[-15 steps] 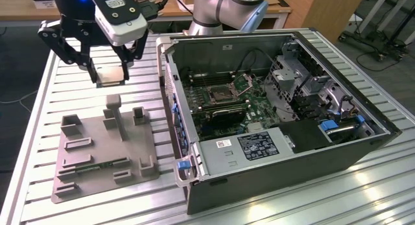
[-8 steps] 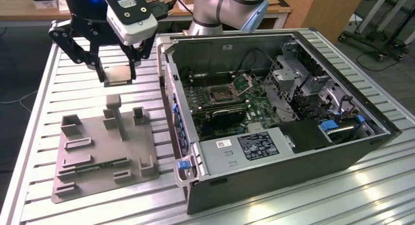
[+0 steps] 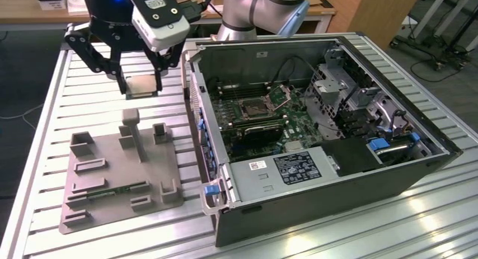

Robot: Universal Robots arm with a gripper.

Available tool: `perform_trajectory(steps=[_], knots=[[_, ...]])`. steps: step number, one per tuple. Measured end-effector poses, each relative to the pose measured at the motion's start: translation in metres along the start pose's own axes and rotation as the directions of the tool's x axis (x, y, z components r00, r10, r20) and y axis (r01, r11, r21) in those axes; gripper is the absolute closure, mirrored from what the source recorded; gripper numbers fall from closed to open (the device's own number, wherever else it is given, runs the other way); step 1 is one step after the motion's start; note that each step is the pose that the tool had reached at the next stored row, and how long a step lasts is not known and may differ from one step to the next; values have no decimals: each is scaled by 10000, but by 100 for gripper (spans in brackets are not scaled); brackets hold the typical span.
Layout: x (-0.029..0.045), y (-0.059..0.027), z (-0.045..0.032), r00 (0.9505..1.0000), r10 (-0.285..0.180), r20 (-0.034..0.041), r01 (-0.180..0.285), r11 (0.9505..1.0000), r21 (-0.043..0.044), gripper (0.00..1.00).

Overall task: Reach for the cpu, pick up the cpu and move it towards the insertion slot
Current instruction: 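Pick up the cpu and move it towards the insertion slot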

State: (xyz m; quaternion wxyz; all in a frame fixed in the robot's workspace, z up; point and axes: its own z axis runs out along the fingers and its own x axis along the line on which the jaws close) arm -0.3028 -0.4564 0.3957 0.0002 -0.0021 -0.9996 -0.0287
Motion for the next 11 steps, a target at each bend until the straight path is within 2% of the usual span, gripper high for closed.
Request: perform_trajectory(steps=[11], knots=[[-93,0,0,10000,0,0,0,10000,0,45]])
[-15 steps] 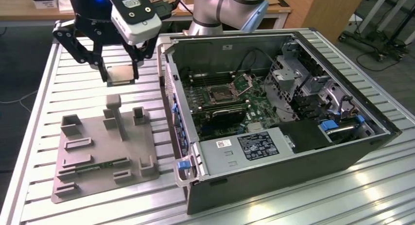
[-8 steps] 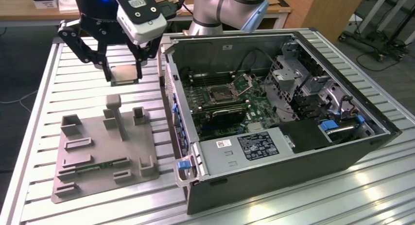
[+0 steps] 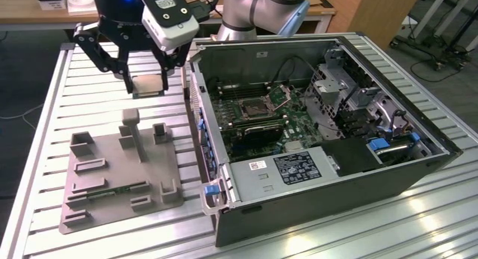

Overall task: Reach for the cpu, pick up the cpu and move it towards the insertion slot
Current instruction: 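Pick up the cpu and move it towards the insertion slot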

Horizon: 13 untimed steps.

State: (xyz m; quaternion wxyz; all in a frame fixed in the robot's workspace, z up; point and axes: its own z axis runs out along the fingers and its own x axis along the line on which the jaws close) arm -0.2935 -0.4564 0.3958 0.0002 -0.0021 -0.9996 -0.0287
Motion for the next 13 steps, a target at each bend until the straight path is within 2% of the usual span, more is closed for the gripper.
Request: perform_trajectory(steps=[13], knots=[[-111,0,0,10000,0,0,0,10000,0,45]])
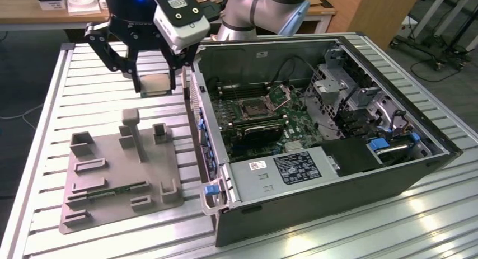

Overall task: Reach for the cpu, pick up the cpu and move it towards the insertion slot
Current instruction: 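Pick up the cpu and move it towards the insertion slot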

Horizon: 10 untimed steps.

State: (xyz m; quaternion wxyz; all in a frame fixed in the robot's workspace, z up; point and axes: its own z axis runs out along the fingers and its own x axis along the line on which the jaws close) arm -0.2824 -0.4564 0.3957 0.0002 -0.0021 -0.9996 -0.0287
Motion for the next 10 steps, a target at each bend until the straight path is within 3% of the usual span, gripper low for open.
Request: perform_trajectory(steps=[10], knots=[[-76,0,0,10000,0,-1,0,10000,1,45]])
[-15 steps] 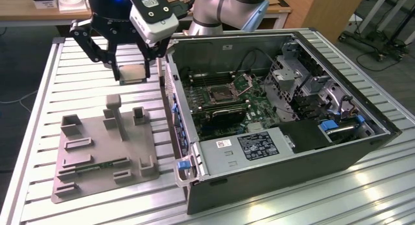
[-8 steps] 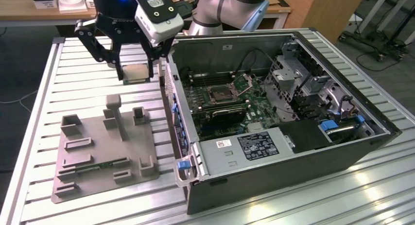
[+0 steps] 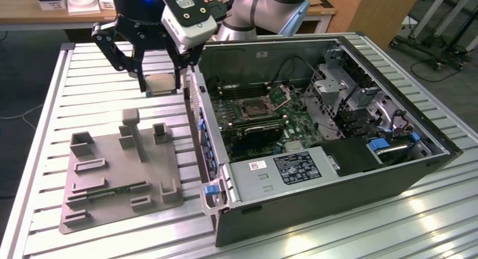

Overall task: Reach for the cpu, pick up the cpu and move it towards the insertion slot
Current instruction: 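Pick up the cpu and move it towards the insertion slot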

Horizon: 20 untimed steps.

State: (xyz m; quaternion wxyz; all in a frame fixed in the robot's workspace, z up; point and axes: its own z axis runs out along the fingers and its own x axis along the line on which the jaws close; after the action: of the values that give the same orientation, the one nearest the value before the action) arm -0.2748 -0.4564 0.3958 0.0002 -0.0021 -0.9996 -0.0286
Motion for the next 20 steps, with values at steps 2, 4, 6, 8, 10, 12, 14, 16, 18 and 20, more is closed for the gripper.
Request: perform_trajectory(steps=[2,4,6,8,10,12,14,16,18,20], knots=[[-15,0,0,10000,0,1,0,10000,-1,45],[-24,0,1,10000,0,1,0,10000,-1,45],[-34,0,0,10000,-1,0,1,10000,0,45],[-44,0,0,10000,-1,1,1,10000,-1,45],[-51,0,0,10000,0,0,0,10000,0,45],[-59,0,0,10000,0,0,0,10000,-1,45],[-69,0,0,10000,0,0,0,10000,0,45],[-75,0,1,10000,0,1,0,10000,-1,45],[-81,0,0,10000,-1,0,1,10000,0,45],[-88,0,0,10000,0,1,0,10000,0,45]])
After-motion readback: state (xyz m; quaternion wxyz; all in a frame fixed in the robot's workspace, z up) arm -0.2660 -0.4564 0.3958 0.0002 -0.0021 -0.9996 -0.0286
